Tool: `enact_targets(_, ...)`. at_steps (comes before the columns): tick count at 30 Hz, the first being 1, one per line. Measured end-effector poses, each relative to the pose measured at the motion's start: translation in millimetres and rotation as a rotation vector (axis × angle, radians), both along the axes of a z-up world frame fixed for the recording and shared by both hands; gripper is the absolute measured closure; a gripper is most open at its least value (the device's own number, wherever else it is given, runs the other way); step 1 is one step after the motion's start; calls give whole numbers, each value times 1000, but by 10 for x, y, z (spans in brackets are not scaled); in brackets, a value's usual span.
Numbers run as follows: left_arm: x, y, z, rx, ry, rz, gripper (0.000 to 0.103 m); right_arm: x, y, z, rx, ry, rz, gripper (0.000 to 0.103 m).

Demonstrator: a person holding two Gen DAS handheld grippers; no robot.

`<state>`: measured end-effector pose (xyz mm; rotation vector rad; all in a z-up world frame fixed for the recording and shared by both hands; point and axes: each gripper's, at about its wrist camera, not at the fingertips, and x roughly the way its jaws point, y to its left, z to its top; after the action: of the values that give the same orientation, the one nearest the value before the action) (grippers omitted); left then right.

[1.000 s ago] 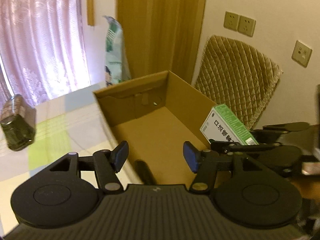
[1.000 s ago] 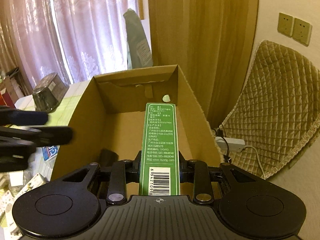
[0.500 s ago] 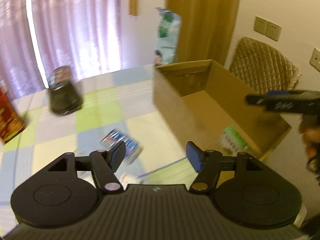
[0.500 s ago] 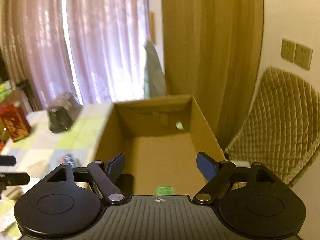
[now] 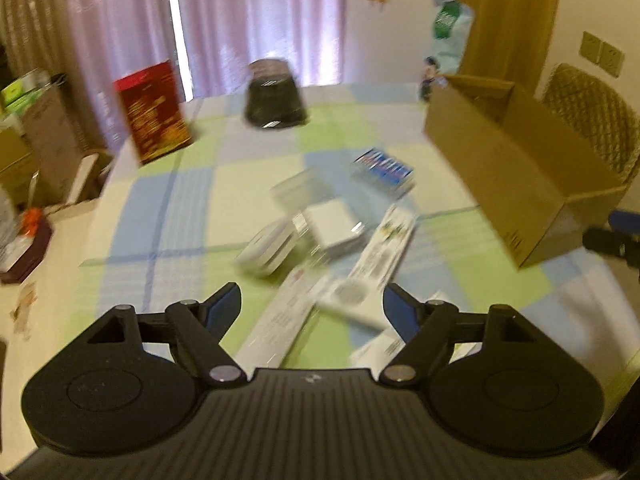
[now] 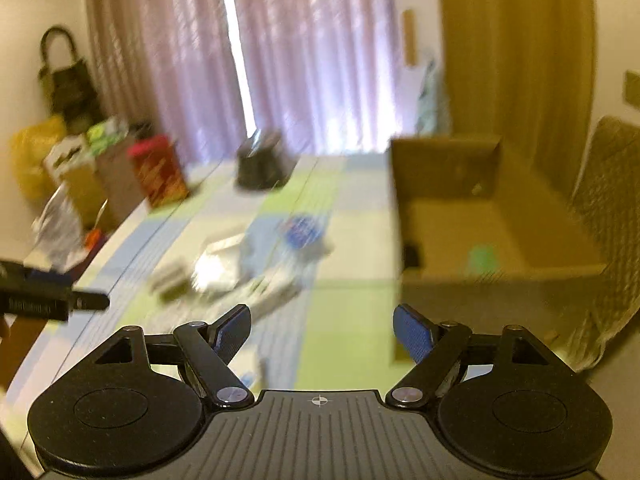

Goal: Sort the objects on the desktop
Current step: 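Grasp the white Midea remote with the right tool while the left tool grasps the bagged white remote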

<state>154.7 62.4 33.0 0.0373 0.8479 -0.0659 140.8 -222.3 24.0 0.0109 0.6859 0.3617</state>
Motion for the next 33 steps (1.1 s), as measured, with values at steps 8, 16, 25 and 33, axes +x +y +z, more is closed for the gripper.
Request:
enact_targets(8,-308,362,-242,32,62,32,28,99,663,-284,-92,80,212,22)
enact_targets(16,-149,511,-503,72,99,-61,28,411,1047,-520,-119,163,322,22)
enact_targets(25,63,461,-797,193,77,-256,28,842,1331,-800,-189,247,390,22)
enact_targets(33,167,481,-954,166,89,-261,28,1229,1623,-1062,-260,406,457,40)
